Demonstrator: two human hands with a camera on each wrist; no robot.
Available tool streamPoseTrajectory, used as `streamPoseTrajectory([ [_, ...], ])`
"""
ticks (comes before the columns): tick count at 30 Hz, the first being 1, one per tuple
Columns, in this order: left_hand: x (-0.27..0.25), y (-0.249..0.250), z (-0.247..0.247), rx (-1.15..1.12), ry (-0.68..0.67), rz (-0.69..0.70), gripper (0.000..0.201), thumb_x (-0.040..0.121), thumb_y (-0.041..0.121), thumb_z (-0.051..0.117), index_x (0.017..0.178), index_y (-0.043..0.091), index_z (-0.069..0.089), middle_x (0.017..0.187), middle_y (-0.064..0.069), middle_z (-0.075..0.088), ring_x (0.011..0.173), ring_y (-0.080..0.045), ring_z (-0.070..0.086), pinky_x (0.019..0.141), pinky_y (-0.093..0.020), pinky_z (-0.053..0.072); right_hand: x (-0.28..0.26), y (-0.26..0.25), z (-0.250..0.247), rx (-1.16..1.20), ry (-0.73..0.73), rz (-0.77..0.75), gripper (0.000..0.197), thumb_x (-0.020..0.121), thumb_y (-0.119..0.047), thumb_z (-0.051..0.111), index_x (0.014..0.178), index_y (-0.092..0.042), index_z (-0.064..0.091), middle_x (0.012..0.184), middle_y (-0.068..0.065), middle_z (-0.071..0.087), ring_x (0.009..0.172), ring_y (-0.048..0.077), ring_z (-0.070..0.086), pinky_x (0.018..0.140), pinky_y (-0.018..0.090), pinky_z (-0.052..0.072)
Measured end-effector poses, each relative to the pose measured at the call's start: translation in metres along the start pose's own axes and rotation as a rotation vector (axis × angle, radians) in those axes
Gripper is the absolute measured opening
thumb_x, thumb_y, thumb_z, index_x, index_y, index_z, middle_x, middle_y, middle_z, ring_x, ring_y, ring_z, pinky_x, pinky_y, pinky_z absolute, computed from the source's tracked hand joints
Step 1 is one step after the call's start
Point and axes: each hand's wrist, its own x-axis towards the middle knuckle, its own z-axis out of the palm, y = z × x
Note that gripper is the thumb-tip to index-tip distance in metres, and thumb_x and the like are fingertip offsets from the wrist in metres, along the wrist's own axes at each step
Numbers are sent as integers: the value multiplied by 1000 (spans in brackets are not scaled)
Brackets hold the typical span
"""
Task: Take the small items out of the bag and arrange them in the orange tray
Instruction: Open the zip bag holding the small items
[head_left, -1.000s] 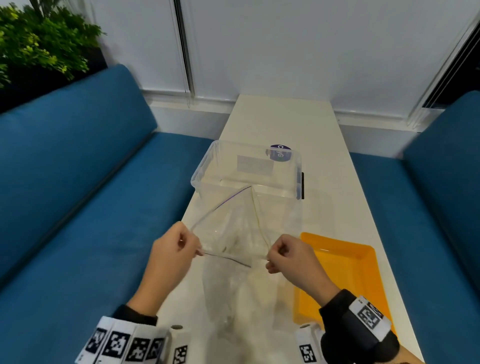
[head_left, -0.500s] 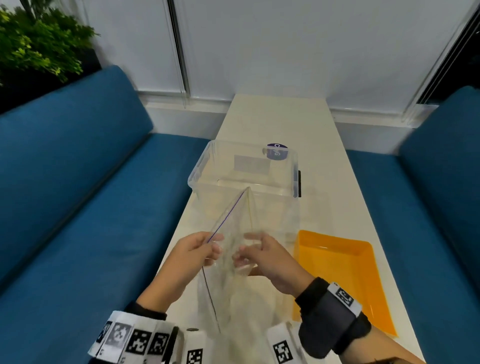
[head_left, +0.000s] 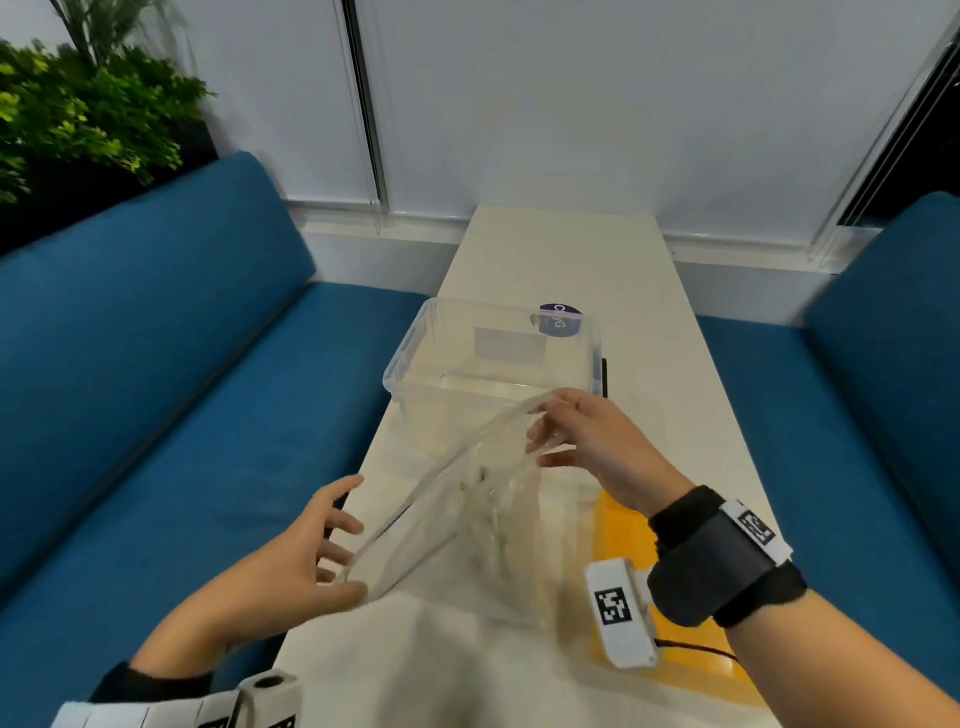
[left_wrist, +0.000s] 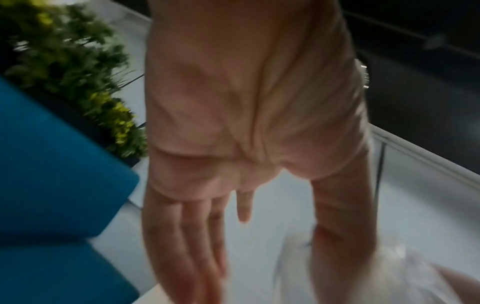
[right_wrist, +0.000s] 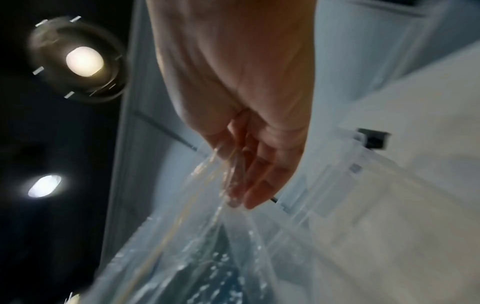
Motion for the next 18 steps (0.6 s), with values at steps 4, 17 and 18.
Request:
streamPoseTrajectory([
  [4,5,29,6,162,159,159,107,73,37,75,136,58,-9,134,24,18,124,3,32,95,-15,30,3,-2,18,-383,-172,-110,20,98,-20,45,95,-11,63,76,-2,60,65,7,57,66,19,47],
  [17,51,52,31,52,512,62,20,93,12,37,90,6,55,86,-8,61,68,-16,48,56,-27,37,-60,16,17,-1058,-153,-180,91,74,-38,65,141,-42,4,120,-2,31,105,18,44,77,24,47],
  [18,50,50,25,15,527,44,19,92,11,37,90,6,55,87,-7,61,72,-17,49,58,-27,38,-66,18,10,-1123,-159,-163,90,74,-38,64,141,-41,4,118,-2,31,95,17,46,67,20,44],
])
